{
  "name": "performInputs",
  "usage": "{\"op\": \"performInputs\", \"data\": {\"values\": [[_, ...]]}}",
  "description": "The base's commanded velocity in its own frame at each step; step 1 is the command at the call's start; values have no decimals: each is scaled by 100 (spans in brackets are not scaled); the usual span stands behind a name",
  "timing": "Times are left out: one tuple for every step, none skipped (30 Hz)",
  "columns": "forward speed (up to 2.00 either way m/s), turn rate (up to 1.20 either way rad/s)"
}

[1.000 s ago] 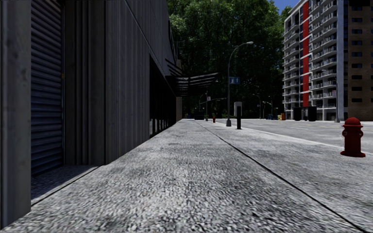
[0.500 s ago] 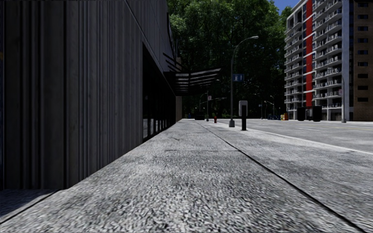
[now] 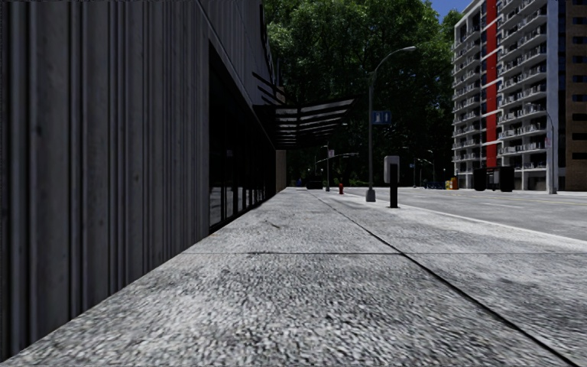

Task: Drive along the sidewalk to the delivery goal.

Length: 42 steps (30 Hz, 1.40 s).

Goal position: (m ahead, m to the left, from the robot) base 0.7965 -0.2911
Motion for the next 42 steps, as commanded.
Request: {"op": "performInputs", "data": {"values": [[200,0],[200,0],[200,0],[200,0],[200,0],[200,0],[200,0],[192,0],[192,0],[156,0],[134,0],[110,0],[88,0],[88,0],[51,0],[38,0],[29,0],[26,0],[26,0],[25,0],[24,0],[21,0],[15,0],[15,0],[0,0],[0,0],[0,0],[0,0],[0,0],[0,0],[0,0],[0,0],[0,0],[0,0],[0,0],[0,0],[0,0],[0,0],[0,0],[0,0],[0,0],[0,0]]}}
